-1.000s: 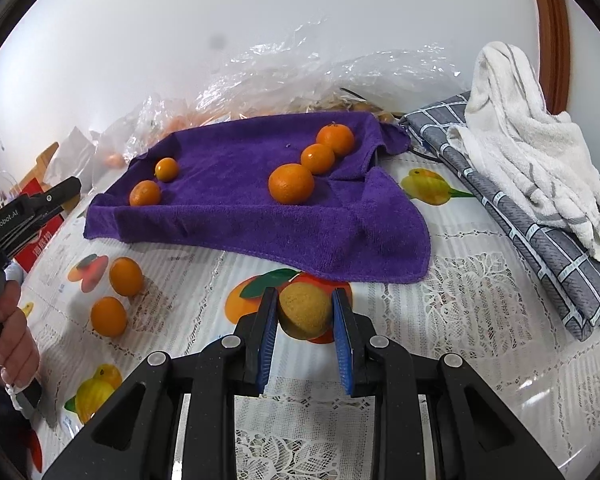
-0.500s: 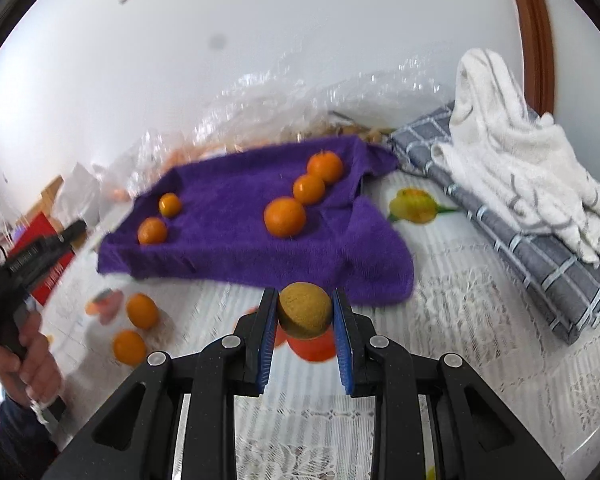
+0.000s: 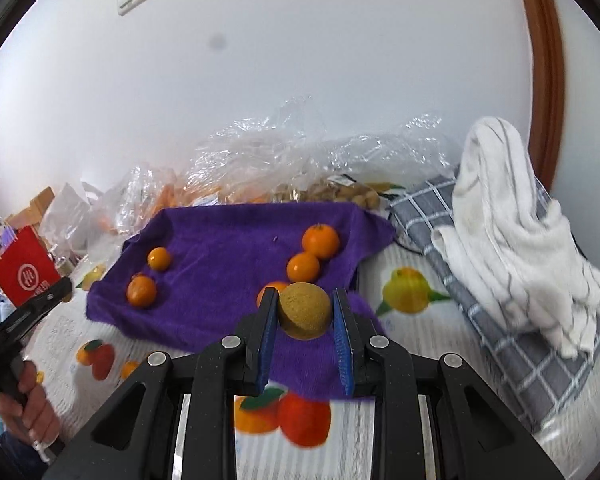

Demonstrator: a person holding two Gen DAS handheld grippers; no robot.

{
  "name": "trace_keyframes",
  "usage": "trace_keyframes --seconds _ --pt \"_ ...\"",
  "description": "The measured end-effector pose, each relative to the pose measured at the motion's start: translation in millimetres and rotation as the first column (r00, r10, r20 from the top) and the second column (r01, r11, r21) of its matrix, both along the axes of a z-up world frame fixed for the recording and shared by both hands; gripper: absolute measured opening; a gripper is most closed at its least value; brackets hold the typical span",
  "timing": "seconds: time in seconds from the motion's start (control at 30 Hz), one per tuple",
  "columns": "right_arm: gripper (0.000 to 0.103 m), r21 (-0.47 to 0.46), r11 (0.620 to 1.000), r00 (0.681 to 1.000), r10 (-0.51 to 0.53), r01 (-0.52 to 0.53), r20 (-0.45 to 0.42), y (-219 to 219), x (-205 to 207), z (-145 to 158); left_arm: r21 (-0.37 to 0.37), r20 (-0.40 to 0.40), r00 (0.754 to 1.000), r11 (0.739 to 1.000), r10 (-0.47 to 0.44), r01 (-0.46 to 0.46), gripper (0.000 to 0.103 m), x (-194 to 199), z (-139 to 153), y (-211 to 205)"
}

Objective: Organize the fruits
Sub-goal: 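Carry both yellow-green fruits onto the purple towel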

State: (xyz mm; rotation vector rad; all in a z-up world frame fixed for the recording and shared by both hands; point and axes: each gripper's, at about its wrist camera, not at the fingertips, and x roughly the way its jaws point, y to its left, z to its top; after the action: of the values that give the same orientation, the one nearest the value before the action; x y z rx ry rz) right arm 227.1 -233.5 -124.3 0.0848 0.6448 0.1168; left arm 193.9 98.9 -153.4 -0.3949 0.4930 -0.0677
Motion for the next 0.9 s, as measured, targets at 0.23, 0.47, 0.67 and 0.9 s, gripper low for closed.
trace_keyframes --seconds 0.23,0.47,0.67,0.9 --pt "0.027 -0.043 0.999 0.996 0.022 -0.025 -0.082 15.4 38.5 -37.4 0.023 -0.018 1.000 1.000 -0.016 0.017 0.026 5.7 -4.4 -6.5" --pt "0.027 -0.029 0.999 0.990 0.038 -0.042 -0.138 20.7 48.3 -58.6 0.068 -0.039 0.999 0.997 -0.035 0.037 0.026 10.6 -7.8 -18.7" --pt "0.027 -0.026 0.999 0.989 0.031 -0.035 -0.147 17.1 48.7 -61.7 0.090 -0.097 0.994 0.994 -0.049 0.057 0.026 16.4 -0.5 -28.4" --pt "0.047 -0.048 0.998 0.990 0.044 -0.051 -0.132 21.2 41.2 -53.9 0.124 -0.159 0.982 0.984 -0.106 0.126 0.026 51.4 21.4 -50.7"
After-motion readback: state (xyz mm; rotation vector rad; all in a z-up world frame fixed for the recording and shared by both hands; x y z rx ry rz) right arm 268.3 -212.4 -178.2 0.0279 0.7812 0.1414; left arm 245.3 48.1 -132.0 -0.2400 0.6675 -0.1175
